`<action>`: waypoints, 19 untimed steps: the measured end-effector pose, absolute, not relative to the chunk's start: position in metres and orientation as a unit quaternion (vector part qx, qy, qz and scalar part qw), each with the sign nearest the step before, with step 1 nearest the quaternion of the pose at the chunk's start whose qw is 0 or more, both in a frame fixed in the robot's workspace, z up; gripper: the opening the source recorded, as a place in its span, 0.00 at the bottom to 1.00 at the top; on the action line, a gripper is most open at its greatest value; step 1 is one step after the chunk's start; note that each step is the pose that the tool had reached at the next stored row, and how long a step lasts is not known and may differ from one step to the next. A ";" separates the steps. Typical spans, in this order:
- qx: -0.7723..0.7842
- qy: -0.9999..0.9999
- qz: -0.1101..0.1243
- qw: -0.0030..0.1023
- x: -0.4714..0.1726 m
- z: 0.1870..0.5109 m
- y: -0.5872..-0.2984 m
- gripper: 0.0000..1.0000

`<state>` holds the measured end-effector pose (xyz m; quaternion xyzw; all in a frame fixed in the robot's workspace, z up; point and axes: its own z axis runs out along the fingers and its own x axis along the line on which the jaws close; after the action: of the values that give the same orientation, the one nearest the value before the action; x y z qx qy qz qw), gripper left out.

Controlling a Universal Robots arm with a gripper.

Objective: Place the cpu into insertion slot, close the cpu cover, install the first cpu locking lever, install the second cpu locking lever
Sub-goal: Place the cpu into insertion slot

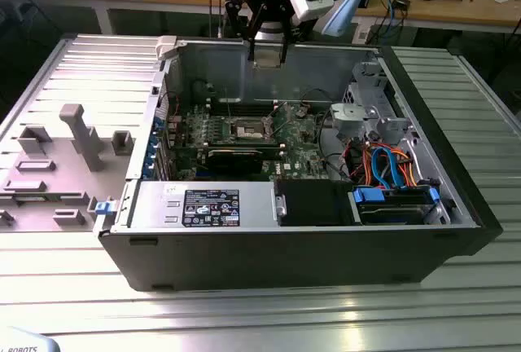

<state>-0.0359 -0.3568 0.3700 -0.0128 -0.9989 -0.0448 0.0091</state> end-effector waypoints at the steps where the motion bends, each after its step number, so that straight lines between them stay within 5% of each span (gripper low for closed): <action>1: -0.013 -0.999 -0.045 0.009 -0.036 0.370 -0.357 0.55; 19: -0.053 -0.998 -0.045 0.007 -0.036 0.369 -0.357 0.55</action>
<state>-0.0359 -0.3568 0.3688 -0.0534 -0.9975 -0.0451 0.0073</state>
